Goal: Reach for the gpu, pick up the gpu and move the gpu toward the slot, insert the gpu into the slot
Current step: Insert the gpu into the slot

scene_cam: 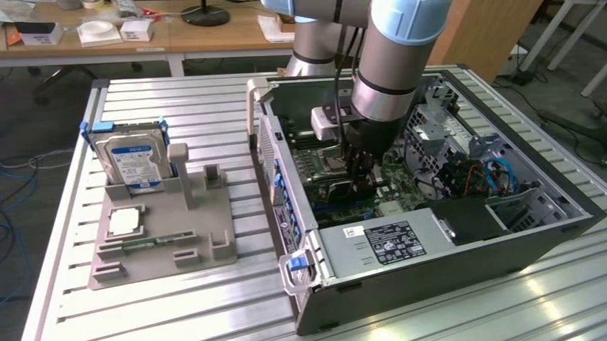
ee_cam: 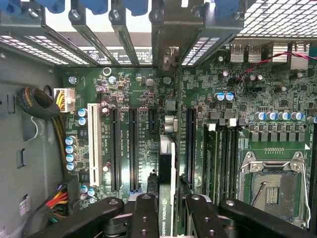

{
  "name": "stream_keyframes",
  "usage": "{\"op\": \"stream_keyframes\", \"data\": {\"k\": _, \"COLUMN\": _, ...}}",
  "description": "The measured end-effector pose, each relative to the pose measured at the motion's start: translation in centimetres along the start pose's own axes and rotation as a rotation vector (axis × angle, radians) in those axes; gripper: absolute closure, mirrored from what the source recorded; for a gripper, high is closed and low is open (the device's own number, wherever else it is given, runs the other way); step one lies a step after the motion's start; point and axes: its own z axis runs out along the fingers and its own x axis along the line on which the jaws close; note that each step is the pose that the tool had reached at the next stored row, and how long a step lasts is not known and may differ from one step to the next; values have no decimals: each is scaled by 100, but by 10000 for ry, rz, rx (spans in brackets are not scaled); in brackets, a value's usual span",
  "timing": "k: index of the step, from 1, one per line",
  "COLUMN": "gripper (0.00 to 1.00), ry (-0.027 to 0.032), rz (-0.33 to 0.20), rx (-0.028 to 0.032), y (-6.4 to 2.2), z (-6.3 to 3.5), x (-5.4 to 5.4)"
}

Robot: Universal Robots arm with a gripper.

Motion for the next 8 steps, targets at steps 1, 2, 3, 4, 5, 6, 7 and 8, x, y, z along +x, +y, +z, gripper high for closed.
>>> {"op": "stream_keyframes", "data": {"k": 1, "gripper": 74, "ry": -12, "rz": 0, "rx": 6, "y": -1, "z": -8, "x": -1}}
{"op": "stream_keyframes", "data": {"k": 2, "gripper": 74, "ry": -18, "rz": 0, "rx": 8, "y": -1, "z": -17, "x": -2}}
{"op": "stream_keyframes", "data": {"k": 3, "gripper": 74, "ry": -15, "rz": -1, "rx": 8, "y": -2, "z": -23, "x": -2}}
{"op": "stream_keyframes", "data": {"k": 4, "gripper": 74, "ry": -10, "rz": -1, "rx": 5, "y": -2, "z": -26, "x": -1}}
{"op": "stream_keyframes", "data": {"k": 5, "gripper": 74, "ry": 0, "rz": -1, "rx": 1, "y": -1, "z": -30, "x": 0}}
{"op": "stream_keyframes", "data": {"k": 6, "gripper": 74, "ry": 1, "rz": -1, "rx": 0, "y": -1, "z": -30, "x": 0}}
{"op": "stream_keyframes", "data": {"k": 7, "gripper": 74, "ry": 1, "rz": -1, "rx": 0, "y": -1, "z": -30, "x": 0}}
{"op": "stream_keyframes", "data": {"k": 8, "gripper": 74, "ry": 0, "rz": -1, "rx": 0, "y": -1, "z": -31, "x": 0}}
